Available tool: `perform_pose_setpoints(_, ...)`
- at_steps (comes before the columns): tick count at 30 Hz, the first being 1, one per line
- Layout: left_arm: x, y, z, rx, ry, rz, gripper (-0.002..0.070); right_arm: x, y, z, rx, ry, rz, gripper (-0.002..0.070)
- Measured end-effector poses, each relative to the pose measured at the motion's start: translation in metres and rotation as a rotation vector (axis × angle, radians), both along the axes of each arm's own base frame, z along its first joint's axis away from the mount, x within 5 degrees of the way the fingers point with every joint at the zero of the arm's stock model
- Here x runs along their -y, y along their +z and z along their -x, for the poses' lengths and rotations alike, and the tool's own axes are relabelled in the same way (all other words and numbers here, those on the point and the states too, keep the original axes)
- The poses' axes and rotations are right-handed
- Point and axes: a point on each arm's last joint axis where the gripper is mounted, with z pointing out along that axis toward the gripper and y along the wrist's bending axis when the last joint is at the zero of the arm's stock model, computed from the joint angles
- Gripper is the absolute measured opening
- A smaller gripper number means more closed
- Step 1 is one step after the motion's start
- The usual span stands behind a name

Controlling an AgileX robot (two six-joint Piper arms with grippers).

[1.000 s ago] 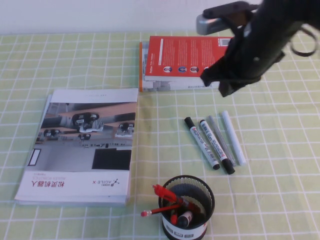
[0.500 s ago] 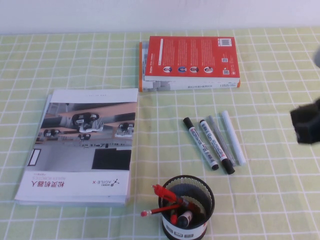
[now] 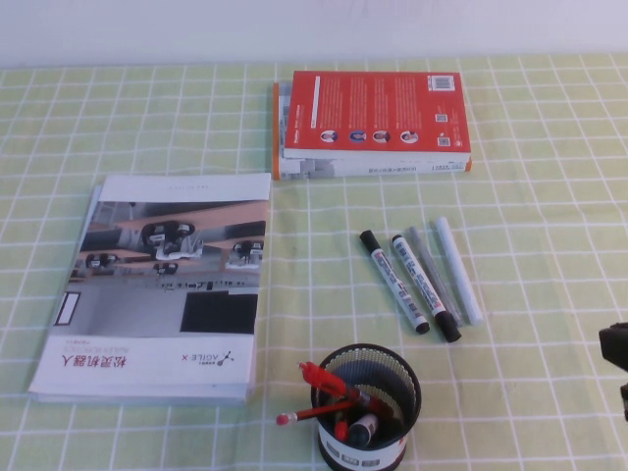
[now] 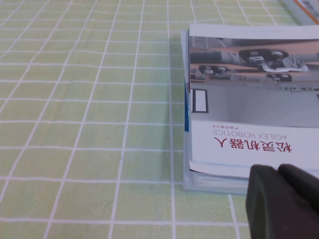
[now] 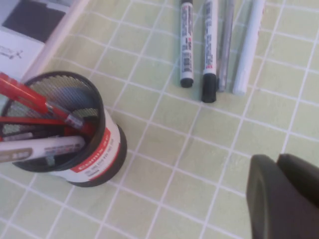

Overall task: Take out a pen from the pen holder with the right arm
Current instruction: 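Take a marker out of the pen holder and lay it on the table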

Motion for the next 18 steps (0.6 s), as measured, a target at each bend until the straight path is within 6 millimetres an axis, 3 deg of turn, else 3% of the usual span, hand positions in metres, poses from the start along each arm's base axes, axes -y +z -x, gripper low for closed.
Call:
perform_pose_setpoints(5,0.000,0.000,0.000,0.000,0.000,0.000,-0.0005,0.002,-0.018,-0.001,0.062,-0.020,-0.023,-0.0012)
perform_pose_setpoints(9,0.000,0.000,0.000,0.000,0.000,0.000,-0.0005,0.022,-0.039,0.004,0.182,-0.137,-0.071,-0.0012)
perform_pose_setpoints(18,0.000,0.000,0.000,0.000,0.000,0.000,-0.0005,0.066,-0.093,0.041,0.477,-0.441,-0.127,-0.0012)
